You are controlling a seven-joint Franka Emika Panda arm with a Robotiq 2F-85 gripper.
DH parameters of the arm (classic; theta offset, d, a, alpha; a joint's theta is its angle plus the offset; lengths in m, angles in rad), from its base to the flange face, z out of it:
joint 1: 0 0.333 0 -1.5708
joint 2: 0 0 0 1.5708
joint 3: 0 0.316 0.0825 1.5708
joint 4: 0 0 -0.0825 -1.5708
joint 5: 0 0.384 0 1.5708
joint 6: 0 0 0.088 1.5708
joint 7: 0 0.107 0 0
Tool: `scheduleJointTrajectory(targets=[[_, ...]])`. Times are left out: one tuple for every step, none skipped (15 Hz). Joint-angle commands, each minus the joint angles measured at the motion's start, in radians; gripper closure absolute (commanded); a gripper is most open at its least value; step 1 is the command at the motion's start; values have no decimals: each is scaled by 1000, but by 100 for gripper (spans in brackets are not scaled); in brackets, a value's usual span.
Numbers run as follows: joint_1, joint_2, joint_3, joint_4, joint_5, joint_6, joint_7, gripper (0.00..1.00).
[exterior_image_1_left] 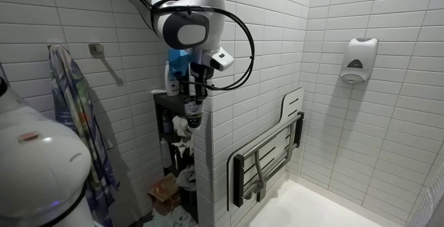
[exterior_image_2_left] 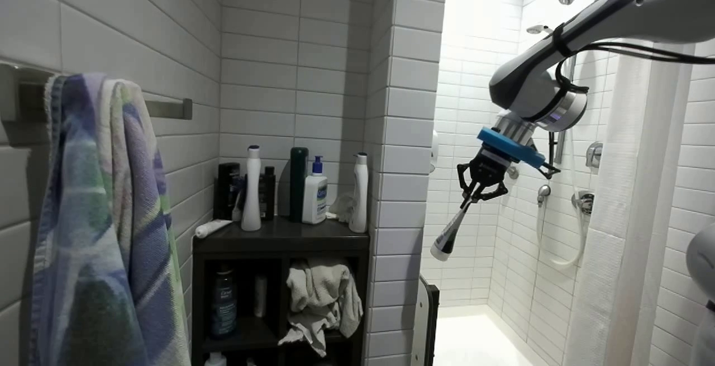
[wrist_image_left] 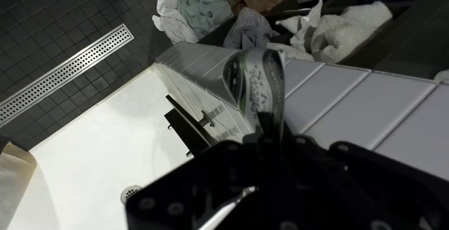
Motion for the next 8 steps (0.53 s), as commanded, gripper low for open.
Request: scheduleJointTrajectory(targets=[[22,-18,18,8,30,-16,-41,99],[30,-18,23,8,33,-8,-49,99],[39,-19,31,9,36,1,-53,99],[48,-19,35,12,40,1,-58,99],[56,-18,43,14,43,8,-63,99],[64,-17,52,16,45,14,-67,99],[70,-17,59,20,43,15,-67,99],[76,-15,69,23,39,23,-64,99]])
